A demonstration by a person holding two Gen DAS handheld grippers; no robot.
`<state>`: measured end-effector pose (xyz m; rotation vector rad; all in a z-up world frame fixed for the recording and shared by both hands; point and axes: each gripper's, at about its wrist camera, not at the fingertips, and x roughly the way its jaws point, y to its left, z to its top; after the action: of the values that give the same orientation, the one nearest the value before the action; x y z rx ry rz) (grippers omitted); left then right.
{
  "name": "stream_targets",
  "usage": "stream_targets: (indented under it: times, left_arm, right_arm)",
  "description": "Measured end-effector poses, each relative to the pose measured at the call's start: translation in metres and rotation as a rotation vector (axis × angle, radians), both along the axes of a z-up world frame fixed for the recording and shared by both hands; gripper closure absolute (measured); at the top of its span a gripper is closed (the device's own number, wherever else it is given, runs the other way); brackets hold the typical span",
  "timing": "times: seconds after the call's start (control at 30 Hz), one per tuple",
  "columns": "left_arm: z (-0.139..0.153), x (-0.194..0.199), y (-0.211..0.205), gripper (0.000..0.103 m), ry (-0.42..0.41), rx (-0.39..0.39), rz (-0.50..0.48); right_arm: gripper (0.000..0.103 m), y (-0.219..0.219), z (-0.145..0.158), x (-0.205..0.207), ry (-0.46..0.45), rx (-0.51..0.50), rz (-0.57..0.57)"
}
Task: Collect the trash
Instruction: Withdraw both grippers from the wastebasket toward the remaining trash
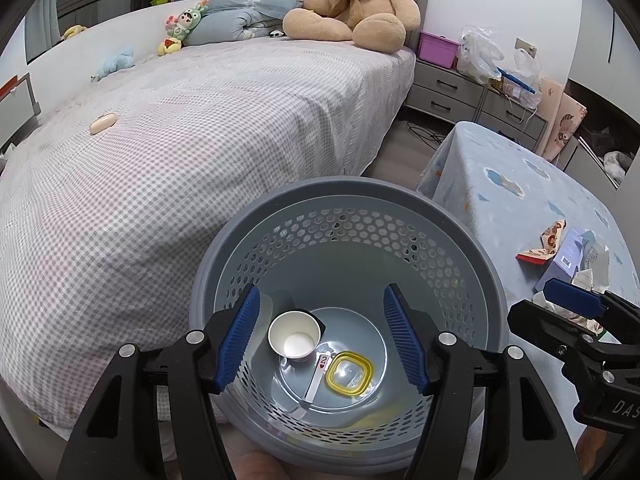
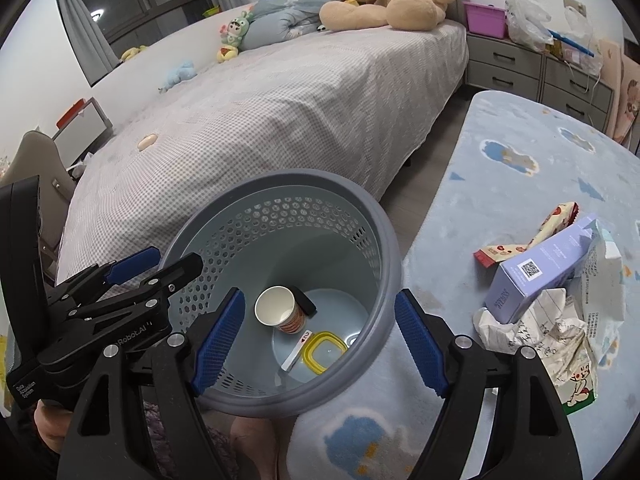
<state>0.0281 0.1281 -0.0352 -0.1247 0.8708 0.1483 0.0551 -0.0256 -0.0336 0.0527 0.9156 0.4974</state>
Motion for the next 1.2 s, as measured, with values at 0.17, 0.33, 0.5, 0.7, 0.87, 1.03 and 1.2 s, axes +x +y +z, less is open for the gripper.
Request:
stream_targets:
  times: [0.17, 0.33, 0.5, 0.7, 0.87, 1.03, 1.2]
  left_arm:
    - [0.002, -0.001, -0.007, 0.04, -0.012, 0.008, -0.015]
    - [0.005, -0.002, -0.015, 0.037, -0.024, 0.014, -0.036]
    - [0.007, -0.003, -0.024, 0.035, -0.034, 0.015, -0.059]
    - [0.009, -0.003, -0.041, 0.035, -0.038, 0.017, -0.101]
    - [0.011, -0.002, -0.057, 0.035, -0.042, 0.011, -0.136]
    - [0.014, -0.002, -0.074, 0.035, -0.049, 0.006, -0.173]
    - [0.013, -0.002, -0.09, 0.035, -0.049, 0.007, -0.208]
  right_arm:
    - [0.023, -0.009, 0.004, -0.007, -0.028, -0.012, -0.027]
    - [0.017, -0.021, 0.007, -0.014, -0.054, -0.018, -0.059]
    - [0.009, -0.04, 0.01, -0.025, -0.078, -0.018, -0.11]
    - [0.008, -0.068, 0.009, -0.04, -0.089, -0.033, -0.187]
    - [0.008, -0.093, 0.008, -0.051, -0.09, -0.05, -0.25]
    - [0.008, -0.114, 0.006, -0.059, -0.094, -0.072, -0.303]
    - [0.008, -0.13, 0.004, -0.06, -0.09, -0.103, -0.344]
